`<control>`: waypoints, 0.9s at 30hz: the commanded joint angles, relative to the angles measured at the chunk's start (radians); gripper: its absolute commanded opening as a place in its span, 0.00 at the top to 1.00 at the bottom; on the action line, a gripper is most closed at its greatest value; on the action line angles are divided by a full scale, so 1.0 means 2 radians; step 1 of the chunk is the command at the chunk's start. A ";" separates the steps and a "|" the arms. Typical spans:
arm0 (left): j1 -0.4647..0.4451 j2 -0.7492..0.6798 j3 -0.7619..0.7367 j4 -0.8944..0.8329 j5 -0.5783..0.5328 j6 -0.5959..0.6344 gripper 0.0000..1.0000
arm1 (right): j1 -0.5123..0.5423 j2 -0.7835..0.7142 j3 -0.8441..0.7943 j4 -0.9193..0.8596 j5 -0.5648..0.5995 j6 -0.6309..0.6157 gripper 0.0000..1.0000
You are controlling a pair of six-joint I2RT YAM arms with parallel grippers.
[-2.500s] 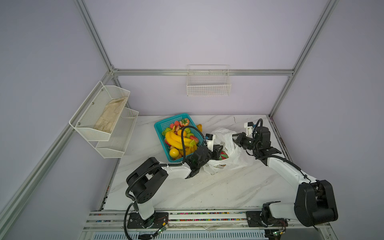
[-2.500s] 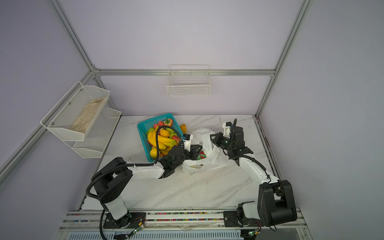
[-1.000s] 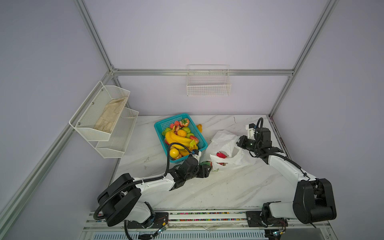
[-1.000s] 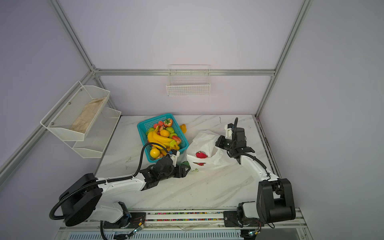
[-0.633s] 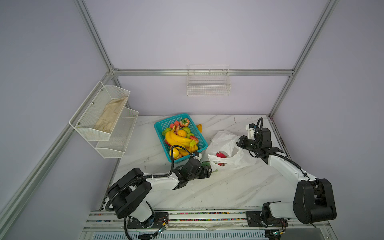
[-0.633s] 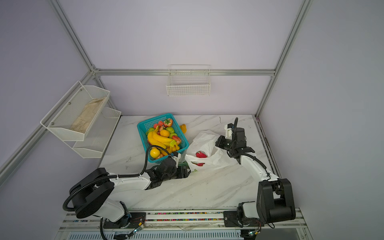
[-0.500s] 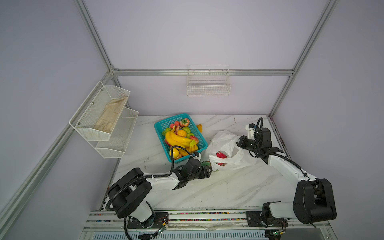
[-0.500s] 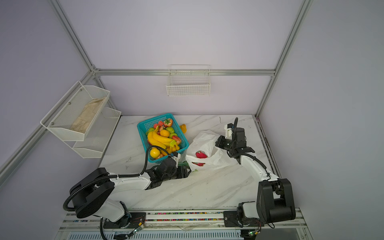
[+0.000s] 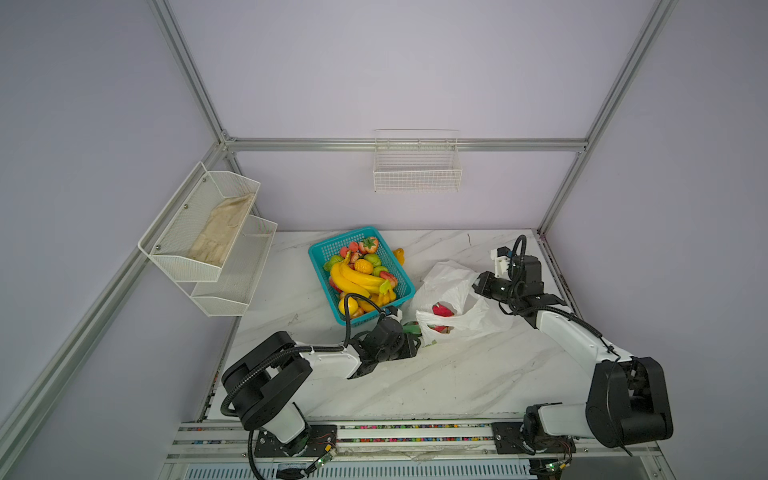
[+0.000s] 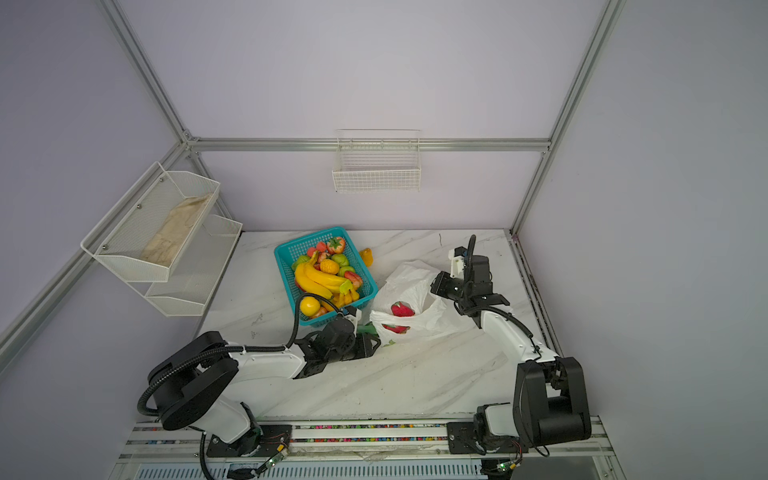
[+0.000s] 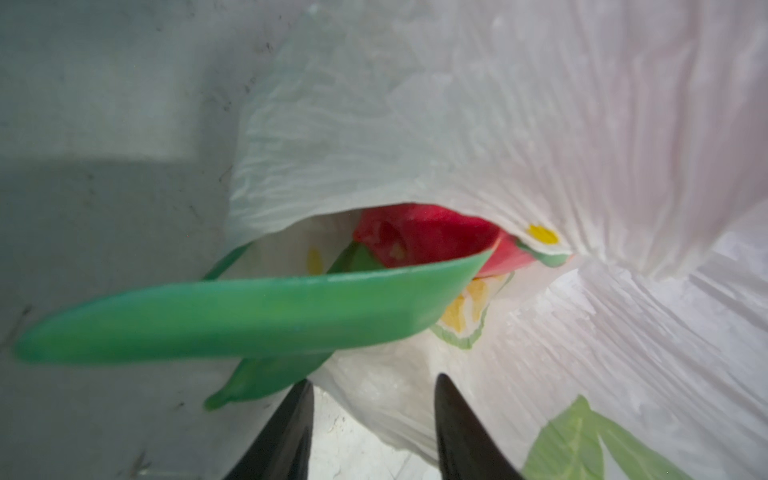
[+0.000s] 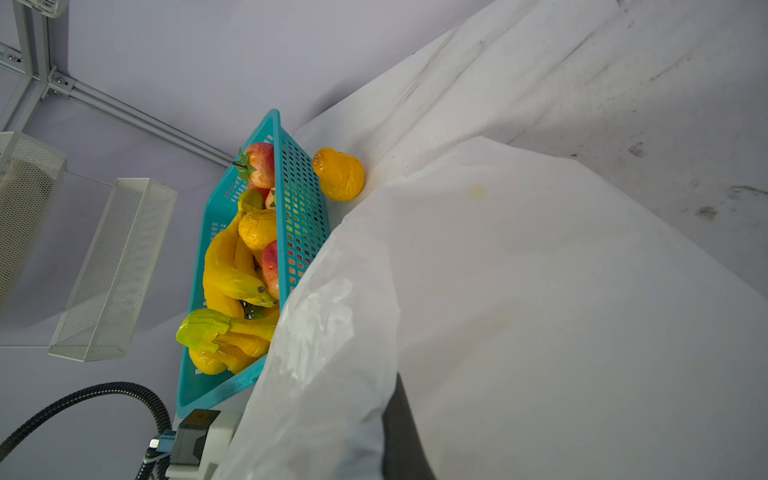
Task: Place the fake fruits into the plastic bag and tie a complex knot
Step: 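Lower the red dragon fruit deep into the bag with the left gripper, then open the left gripper to release the dragon fruit inside the bag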
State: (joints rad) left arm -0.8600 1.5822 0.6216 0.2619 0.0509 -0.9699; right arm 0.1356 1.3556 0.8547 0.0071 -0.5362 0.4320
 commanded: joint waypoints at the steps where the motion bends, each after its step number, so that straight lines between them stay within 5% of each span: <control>1: -0.002 0.004 0.012 0.038 0.008 -0.004 0.63 | -0.003 -0.010 0.006 -0.009 0.006 -0.008 1.00; 10: -0.002 -0.010 0.015 0.071 0.018 0.031 0.99 | -0.003 -0.020 0.020 -0.025 0.040 -0.012 1.00; 20: -0.019 -0.098 0.080 0.072 0.070 0.116 1.00 | -0.003 -0.051 0.069 -0.097 0.171 -0.043 1.00; 27: -0.019 -0.133 0.114 0.057 0.080 0.168 1.00 | -0.003 -0.055 0.100 -0.116 0.200 -0.050 1.00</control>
State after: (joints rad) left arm -0.8970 1.3552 0.7513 0.3439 0.1848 -0.7197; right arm 0.1341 1.2617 1.0245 -0.1783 -0.1955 0.3531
